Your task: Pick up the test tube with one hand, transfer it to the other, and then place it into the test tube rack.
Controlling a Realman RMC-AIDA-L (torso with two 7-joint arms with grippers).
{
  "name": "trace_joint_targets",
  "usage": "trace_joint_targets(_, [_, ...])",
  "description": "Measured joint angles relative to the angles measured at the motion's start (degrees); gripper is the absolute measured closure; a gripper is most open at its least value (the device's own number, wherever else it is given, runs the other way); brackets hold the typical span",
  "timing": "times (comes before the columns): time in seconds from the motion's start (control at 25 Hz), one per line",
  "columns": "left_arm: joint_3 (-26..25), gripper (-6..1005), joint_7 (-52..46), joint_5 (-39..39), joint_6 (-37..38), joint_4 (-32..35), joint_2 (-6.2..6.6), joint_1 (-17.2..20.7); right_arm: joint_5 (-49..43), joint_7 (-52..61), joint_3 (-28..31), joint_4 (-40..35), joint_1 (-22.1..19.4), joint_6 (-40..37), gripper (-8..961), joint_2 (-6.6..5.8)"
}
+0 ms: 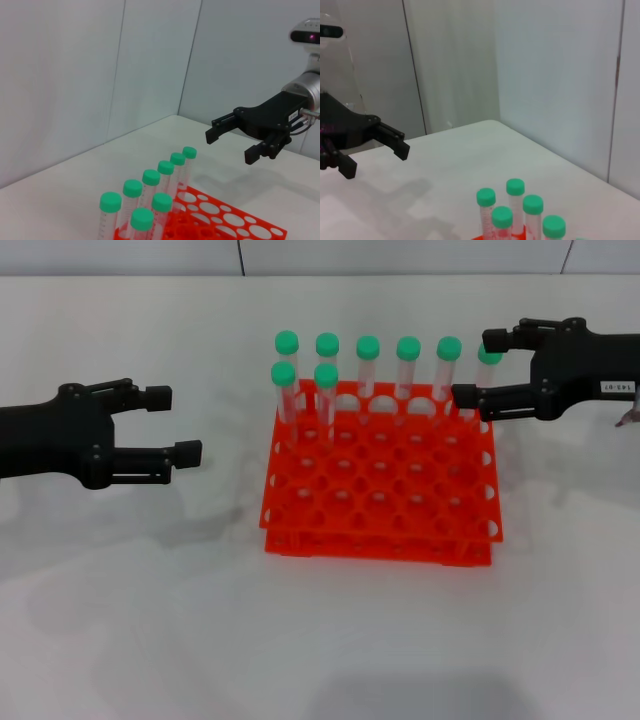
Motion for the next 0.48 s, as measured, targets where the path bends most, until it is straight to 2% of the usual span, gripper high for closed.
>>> trace_joint_targets(0.48, [-1.06, 113, -0.07, -0.17, 1.31, 1.26, 0.40, 0.16, -0.16, 0.18, -0.10, -0.11, 0.37, -0.81, 94, -0.01])
